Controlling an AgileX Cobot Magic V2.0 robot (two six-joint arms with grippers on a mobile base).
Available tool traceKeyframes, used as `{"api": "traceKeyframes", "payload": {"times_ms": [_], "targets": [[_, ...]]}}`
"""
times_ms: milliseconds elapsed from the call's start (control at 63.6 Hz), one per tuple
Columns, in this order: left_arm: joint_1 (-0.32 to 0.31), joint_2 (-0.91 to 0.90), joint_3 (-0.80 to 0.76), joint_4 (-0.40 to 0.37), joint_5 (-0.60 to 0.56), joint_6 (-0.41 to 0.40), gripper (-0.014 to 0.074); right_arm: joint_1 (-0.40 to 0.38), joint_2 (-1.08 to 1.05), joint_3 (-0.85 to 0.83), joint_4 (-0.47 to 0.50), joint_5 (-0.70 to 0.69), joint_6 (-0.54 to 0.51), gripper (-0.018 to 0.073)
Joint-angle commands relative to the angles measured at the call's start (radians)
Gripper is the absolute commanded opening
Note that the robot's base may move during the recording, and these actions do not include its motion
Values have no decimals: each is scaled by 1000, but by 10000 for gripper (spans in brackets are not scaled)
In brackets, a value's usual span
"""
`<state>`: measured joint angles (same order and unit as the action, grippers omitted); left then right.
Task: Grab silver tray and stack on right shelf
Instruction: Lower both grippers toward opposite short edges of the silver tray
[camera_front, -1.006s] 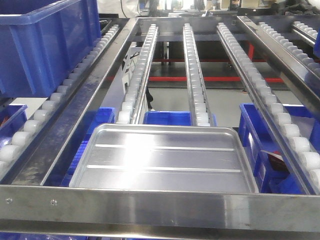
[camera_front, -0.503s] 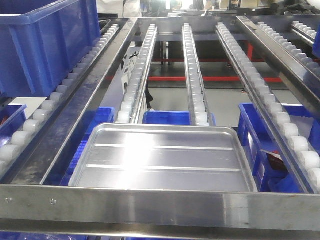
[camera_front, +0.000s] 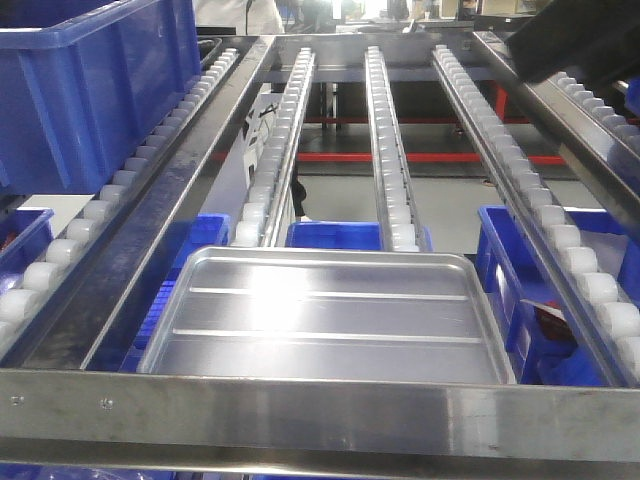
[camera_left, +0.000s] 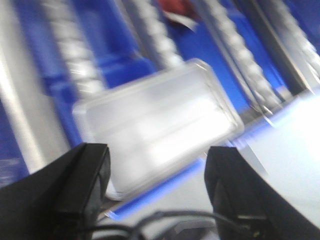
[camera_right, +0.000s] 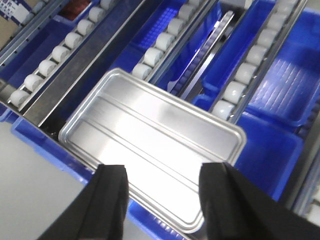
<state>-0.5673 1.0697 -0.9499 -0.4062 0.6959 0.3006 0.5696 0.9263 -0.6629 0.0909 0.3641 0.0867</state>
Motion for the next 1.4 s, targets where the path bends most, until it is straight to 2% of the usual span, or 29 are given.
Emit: {"api": "traceKeyframes", "payload": {"times_ms": [0,47,126,173,267,346,456,597,708,755,912,959,1132,1384], "targets": [[-81,45,-49,-39,-64,34,337,2,31,-50,32,-90,-6,439],[-100,85,-49,-52,-68,34,337,2,46,-57,43,-98,-6,439],[-93,143,-51,-100,-68,34,337,2,66,-60,48,-126,-6,439],[-87,174,-58,-102,-68,23,337,0,76,-60,49,-130,-5,439],[-69,232,-90,-64,-50,-86,336,-30,107,-89,56,-29,34,437],[-61,275,-137,67,-1,-214,316,-65,147,-123,56,81,68,437],[-69,339,-221,305,102,-463,284,-122,221,-190,56,217,79,437],[-120,429,-312,466,238,-636,284,-153,320,-275,51,301,127,435],[-151,492,-337,587,254,-804,284,-152,407,-325,26,304,185,435],[-156,510,-337,605,237,-846,284,-152,436,-338,-5,305,208,435],[-154,564,-338,598,189,-859,284,-152,521,-346,-110,306,327,435],[-152,574,-338,604,182,-887,284,-152,539,-346,-128,306,345,435],[-145,611,-338,600,123,-910,284,-152,594,-346,-131,269,345,435],[-131,674,-338,598,108,-938,284,-152,647,-346,-132,239,345,435]]}}
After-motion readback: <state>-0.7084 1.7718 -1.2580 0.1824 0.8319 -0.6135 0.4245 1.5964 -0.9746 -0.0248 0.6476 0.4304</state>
